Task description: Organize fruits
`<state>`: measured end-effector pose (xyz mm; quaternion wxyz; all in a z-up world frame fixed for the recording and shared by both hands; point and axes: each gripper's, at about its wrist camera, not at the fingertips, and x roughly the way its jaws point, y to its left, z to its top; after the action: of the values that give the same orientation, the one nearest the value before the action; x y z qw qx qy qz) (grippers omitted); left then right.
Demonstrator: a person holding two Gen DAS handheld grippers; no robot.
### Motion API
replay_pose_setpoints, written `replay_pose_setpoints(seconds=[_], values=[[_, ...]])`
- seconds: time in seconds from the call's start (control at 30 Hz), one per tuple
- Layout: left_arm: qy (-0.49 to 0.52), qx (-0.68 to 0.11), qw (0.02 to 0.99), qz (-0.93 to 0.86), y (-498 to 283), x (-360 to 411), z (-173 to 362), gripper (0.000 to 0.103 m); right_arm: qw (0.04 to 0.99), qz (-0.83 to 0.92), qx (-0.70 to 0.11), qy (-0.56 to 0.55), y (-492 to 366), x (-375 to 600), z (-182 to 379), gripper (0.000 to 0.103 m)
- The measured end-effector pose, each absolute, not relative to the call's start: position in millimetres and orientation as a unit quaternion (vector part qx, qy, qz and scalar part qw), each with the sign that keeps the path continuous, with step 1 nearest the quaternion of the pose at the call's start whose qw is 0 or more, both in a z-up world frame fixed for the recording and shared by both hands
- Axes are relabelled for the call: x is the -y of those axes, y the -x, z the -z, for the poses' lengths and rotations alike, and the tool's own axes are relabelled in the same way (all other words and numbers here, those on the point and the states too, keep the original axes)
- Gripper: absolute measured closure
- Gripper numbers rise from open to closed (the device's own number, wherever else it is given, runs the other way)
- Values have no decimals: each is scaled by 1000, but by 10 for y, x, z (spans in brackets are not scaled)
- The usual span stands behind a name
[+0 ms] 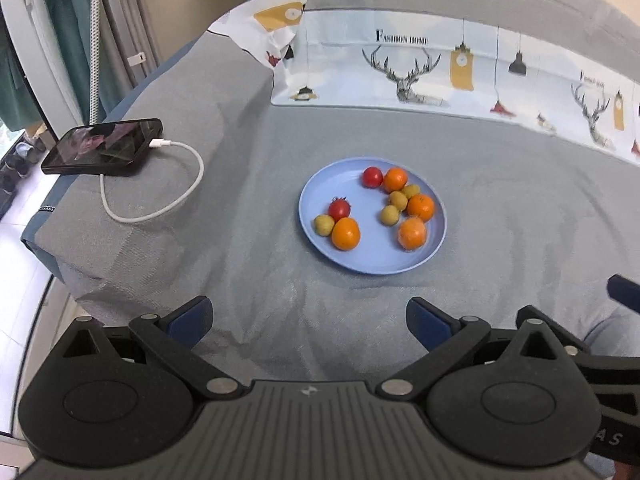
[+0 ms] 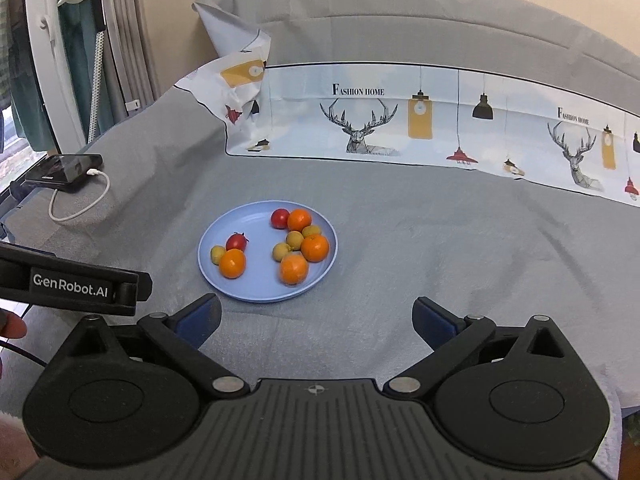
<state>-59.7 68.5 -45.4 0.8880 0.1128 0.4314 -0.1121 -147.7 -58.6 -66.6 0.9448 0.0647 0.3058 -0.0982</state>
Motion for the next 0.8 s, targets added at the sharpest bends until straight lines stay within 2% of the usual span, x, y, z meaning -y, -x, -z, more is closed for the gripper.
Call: replay_pose_setpoints(seconds=[0.3, 0.8], values=[[-124, -407, 898, 108, 625, -638, 434, 0, 940, 106, -317, -67, 1452, 607, 709, 1], [-140, -412, 895, 96, 579, -622, 488, 0, 937, 108, -324, -69, 1425, 621, 735, 1]])
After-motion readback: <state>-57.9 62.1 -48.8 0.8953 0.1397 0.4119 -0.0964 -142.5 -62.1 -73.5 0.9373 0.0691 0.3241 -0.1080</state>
